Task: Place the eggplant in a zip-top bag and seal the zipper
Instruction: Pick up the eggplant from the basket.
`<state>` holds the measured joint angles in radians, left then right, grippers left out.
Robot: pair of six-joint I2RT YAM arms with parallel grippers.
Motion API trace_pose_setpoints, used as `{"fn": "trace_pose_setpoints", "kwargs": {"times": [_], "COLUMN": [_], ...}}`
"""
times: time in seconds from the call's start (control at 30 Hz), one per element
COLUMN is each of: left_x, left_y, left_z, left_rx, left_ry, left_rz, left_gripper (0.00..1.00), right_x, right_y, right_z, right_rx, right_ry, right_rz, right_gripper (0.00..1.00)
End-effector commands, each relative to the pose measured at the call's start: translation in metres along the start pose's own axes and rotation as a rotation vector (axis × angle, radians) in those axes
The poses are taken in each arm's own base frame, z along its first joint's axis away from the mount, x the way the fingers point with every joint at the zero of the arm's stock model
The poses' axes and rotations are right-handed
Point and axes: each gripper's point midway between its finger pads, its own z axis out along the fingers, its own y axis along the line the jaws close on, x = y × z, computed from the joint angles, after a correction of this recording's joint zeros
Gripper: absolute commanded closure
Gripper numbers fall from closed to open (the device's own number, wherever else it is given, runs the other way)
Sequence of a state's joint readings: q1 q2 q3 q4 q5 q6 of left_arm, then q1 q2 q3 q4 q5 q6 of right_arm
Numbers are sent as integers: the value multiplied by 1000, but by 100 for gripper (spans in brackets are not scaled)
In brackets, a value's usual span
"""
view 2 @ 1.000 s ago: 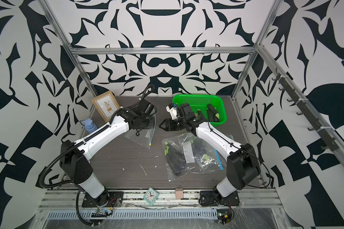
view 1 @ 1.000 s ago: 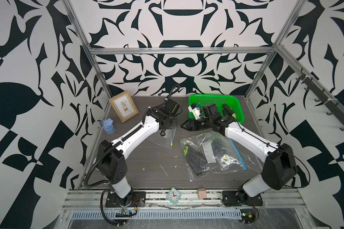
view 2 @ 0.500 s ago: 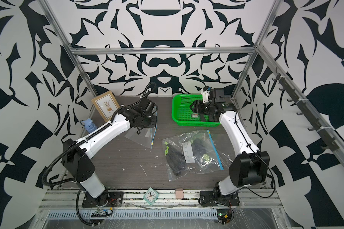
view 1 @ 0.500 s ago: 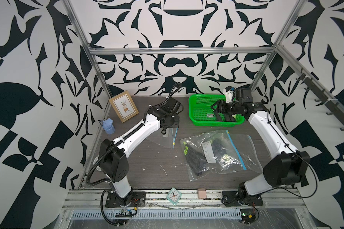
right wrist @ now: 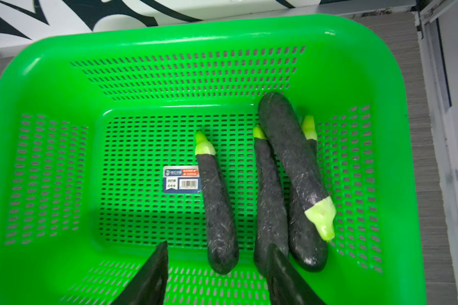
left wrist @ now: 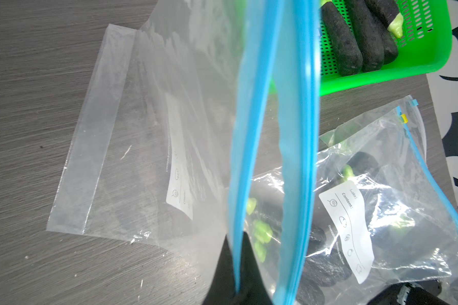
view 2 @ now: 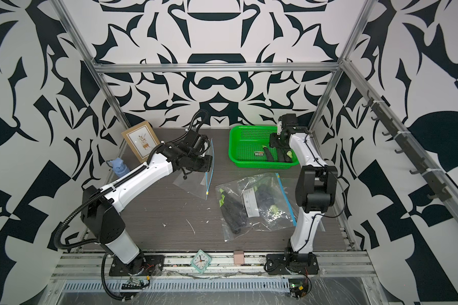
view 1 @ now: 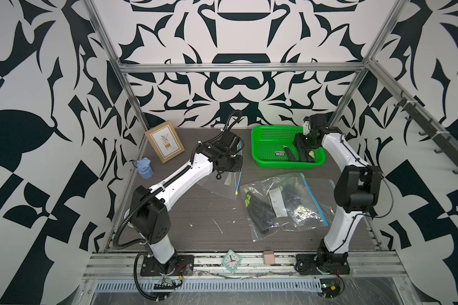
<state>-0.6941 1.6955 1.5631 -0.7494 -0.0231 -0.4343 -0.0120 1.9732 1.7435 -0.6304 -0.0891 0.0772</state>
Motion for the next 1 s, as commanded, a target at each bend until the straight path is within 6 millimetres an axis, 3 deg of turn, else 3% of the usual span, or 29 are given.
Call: {"fn": "trace_pose_setpoints", "kwargs": {"times": [0.0,0.3,0.5,0.97], "left_x": [-1,-6,-8,-9], "left_y": [-8,-10,-9,-7], "left_z": [-10,-10,-9,-10], "left_rx": [45,46,38,22], "left_ry": [-19,-23,-22,-22], "left_rz": [3,14,14,2], "left_gripper": [100,100,100,100], "right_x": [-29,-30,-31,-23], "right_y": [-14,-44,-56,-67], "right_z": [-7,39,62,89], "right_rx": [55,138,137,133], "right_ry": [-71,-38,-20,12], "right_rz": [-32,-1,11,29], "right_gripper": [38,27,26,40]}}
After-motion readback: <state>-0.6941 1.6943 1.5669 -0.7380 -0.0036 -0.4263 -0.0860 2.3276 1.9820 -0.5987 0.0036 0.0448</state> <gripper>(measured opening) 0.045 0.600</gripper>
